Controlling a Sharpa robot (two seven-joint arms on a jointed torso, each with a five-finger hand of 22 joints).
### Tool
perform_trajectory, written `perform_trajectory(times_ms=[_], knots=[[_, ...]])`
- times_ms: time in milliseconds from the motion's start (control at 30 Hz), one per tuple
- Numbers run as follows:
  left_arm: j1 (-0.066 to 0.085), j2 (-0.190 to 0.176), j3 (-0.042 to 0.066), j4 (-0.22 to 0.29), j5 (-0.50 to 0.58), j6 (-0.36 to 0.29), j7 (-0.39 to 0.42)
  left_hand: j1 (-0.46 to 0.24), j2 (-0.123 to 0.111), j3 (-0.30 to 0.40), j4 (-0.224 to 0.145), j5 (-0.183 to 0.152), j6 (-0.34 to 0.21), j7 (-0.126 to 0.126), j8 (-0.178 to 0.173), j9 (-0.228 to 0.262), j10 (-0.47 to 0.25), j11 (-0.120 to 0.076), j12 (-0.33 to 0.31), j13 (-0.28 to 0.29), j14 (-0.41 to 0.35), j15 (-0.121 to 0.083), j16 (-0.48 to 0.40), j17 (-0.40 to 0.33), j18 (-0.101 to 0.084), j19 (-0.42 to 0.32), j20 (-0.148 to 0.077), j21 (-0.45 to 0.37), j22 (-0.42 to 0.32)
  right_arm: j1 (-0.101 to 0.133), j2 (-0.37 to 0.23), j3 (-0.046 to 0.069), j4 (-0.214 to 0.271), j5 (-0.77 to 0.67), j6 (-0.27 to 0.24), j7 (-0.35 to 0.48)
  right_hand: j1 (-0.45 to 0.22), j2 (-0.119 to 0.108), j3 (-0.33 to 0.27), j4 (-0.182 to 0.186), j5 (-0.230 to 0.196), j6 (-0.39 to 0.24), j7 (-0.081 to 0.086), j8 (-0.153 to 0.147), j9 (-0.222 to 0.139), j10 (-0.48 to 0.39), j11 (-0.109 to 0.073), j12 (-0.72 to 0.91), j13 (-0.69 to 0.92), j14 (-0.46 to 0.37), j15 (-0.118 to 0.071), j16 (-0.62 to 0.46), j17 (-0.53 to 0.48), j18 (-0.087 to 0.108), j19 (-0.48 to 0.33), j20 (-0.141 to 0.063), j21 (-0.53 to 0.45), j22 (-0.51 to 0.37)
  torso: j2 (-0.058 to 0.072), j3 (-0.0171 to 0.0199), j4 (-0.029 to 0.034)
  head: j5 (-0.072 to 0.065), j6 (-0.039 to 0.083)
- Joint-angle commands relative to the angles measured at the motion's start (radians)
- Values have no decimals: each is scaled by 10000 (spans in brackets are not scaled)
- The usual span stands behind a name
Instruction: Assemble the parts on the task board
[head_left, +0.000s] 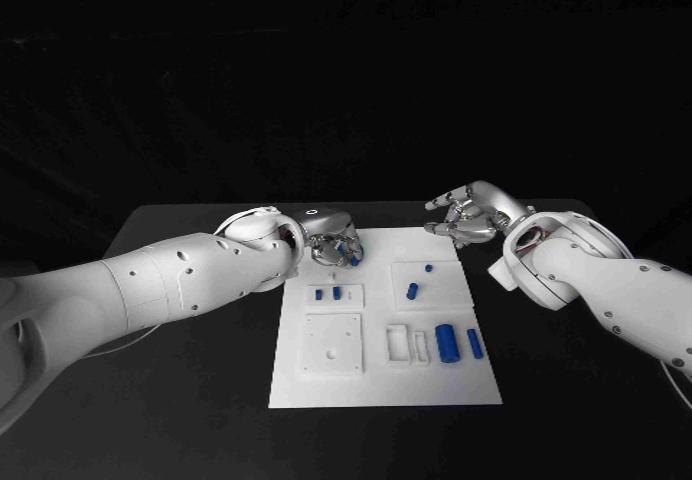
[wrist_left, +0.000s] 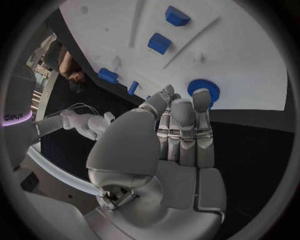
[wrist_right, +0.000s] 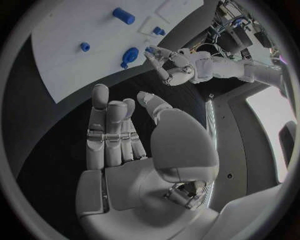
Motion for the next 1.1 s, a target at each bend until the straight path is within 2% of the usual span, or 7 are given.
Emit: perform_trajectory(times_ms=[33, 233, 500, 600, 833, 1100], knots=[[22, -127, 47, 148, 503, 157, -90, -69, 29, -112, 20, -32, 56, -3, 34, -14, -35, 3, 10, 3, -15, -82, -55, 13, 38, 0, -42, 3, 173, -3, -16, 2, 12, -10, 92, 75, -74, -12, 8, 32, 65, 60, -23, -31, -1, 24, -52, -24, -9, 53, -15, 35, 3, 100, 35, -63, -9, -3, -5, 6, 8, 4, -1], [54, -449, 95, 284, 566, 502, -302, -62, 35, -193, 67, -75, 63, -11, 36, -14, -37, -2, 12, 4, -14, -85, -64, 14, 19, 1, -46, -18, 173, -3, -50, 2, 12, -10, 93, 67, -74, -12, 8, 32, 65, 60, -23, -31, -1, 24, -52, -24, -9, 53, -15, 35, 3, 100, 35, -63, -9, -3, 6, 7, 5, 23, -6], [59, -936, 102, 530, 582, 513, -314, -36, 20, -269, 115, -130, 32, -11, 30, -30, -138, 22, 10, 1, -32, -93, -106, 6, 9, -16, -58, -63, 166, -4, -65, 2, -2, -9, 93, 73, -68, -21, 9, 18, 69, 59, -24, -34, -2, 26, -53, -12, 5, 61, -16, 62, 26, 100, 38, -64, -9, 2, 11, -4, -21, 60, -25], [59, -1052, 99, 547, 584, 538, -336, 0, 20, -292, 134, -127, 35, -12, 32, -33, -139, 19, 11, 2, -22, -98, -116, 11, 3, 0, -64, -83, 166, -4, -79, 2, 1, -8, 91, 70, -68, -21, 9, 18, 69, 59, -24, -34, -2, 26, -53, -12, 5, 61, -16, 62, 26, 100, 38, -64, -9, 2, 9, 10, -9, 66, -41], [50, -1109, 90, 479, 584, 597, -342, 33, 15, -302, 148, -123, 32, -8, 30, -35, -136, 21, 10, 2, -16, -81, -122, 13, -10, -1, -54, -103, 168, -4, -78, 2, 13, -8, 75, 68, -68, -21, 9, 18, 69, 59, -24, -34, -2, 26, -53, -12, 5, 61, -16, 62, 26, 100, 38, -64, -9, 2, 8, -4, -14, 85, -39], [4, -1071, 75, 416, 563, 842, -404, 48, 18, -304, 160, -125, 19, -4, 29, -37, -149, 27, 10, 2, -13, -74, -127, 14, -9, 1, -48, -112, 171, -5, -60, 2, 11, -8, 66, 82, -68, -21, 9, 18, 69, 59, -24, -34, -2, 26, -53, -12, 5, 61, -16, 62, 26, 100, 38, -64, -9, 2, 15, 11, -44, 103, -49]])
